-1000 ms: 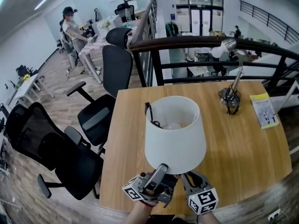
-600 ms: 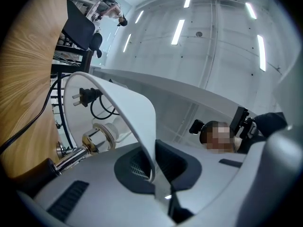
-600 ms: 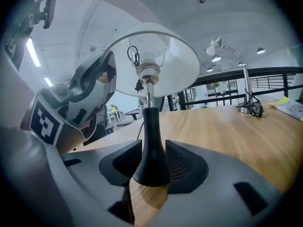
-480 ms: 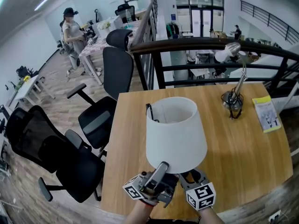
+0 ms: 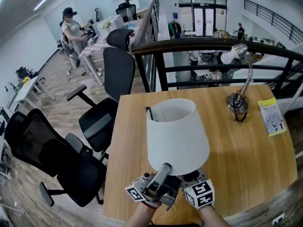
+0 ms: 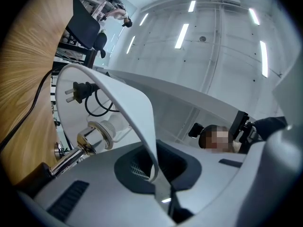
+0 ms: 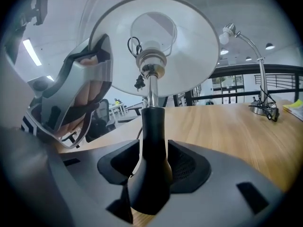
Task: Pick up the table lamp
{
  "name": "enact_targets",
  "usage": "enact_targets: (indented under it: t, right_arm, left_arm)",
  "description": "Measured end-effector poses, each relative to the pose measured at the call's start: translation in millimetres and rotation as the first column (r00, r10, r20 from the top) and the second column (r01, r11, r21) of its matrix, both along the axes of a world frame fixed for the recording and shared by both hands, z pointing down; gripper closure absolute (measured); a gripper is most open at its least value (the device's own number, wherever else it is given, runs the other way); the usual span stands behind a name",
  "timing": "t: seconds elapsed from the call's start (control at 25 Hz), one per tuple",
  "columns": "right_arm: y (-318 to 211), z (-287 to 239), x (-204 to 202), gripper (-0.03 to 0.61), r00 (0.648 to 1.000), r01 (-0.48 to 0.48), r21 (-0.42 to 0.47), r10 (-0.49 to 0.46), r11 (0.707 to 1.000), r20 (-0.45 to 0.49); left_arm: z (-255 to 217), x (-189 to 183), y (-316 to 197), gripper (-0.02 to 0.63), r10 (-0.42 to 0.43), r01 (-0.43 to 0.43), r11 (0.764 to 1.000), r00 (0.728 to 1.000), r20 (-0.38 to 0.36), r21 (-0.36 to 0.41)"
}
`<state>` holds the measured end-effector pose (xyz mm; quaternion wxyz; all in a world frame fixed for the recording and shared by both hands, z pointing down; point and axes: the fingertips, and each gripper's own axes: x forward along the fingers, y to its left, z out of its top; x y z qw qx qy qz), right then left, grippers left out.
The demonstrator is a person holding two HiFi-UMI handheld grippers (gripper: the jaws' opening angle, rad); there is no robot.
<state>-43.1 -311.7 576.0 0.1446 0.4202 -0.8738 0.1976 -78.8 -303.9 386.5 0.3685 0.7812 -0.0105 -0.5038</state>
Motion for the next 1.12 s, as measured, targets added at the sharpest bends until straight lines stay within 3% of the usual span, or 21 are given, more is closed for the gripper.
enact_targets:
  t: [0.72,1.12]
  right_arm:
    - [-13,4,-9,0.407,0.998,0.056,-0.005,-0.056,0.998,-0.015]
    - [-10,4,-4,0.41,1.0,0.009,0.018,-0.009,1.0,0.005]
  left_arm:
    - [4,-12,-19,0.603,-0.005,0.001,0.999,0.996,-0.085,-0.052]
    - [0,-1,-13,0.603,0.017,-0.018,0.999,0.999,-0.028,-0.031]
